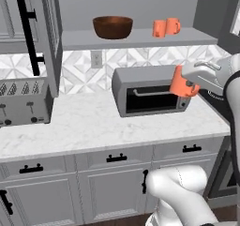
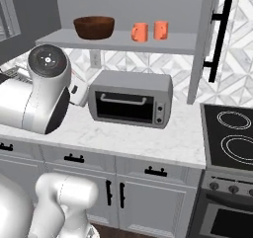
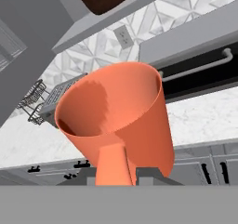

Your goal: Gather all objects into one cabinet and sort the glasses and bowls to opposite sides.

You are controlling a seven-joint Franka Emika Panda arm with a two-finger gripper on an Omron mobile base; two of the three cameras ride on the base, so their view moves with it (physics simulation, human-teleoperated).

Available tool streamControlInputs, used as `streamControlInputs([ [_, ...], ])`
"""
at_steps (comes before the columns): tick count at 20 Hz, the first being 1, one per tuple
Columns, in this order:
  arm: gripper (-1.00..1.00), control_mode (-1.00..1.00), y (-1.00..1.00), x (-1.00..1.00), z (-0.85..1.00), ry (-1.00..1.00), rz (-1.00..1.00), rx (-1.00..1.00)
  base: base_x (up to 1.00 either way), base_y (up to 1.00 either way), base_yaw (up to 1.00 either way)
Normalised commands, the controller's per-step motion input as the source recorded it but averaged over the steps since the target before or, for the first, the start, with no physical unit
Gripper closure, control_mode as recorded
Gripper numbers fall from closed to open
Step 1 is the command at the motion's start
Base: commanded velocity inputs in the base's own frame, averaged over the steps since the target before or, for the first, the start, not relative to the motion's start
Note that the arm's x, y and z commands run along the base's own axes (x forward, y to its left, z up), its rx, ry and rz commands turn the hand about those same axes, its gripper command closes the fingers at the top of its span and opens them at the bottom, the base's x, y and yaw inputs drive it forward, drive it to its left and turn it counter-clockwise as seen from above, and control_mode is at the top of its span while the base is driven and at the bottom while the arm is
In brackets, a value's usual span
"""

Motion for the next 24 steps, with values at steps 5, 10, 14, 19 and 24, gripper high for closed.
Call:
streamControlInputs([
  [5, 1.0, 1.0, 0.0, 0.0, 0.0, 0.0, 0.0, 0.0, 0.4, -0.6, 0.01],
  [10, 1.0, 1.0, 0.0, 0.0, 0.0, 0.0, 0.0, 0.0, 0.41, -0.3, 0.0],
  [14, 1.0, 1.0, 0.0, 0.0, 0.0, 0.0, 0.0, 0.0, 0.48, -0.29, 0.03],
  [19, 1.0, 1.0, 0.0, 0.0, 0.0, 0.0, 0.0, 0.0, 0.47, -0.05, 0.01],
  [24, 1.0, 1.0, 0.0, 0.0, 0.0, 0.0, 0.0, 0.0, 0.36, 0.0, 0.06],
])
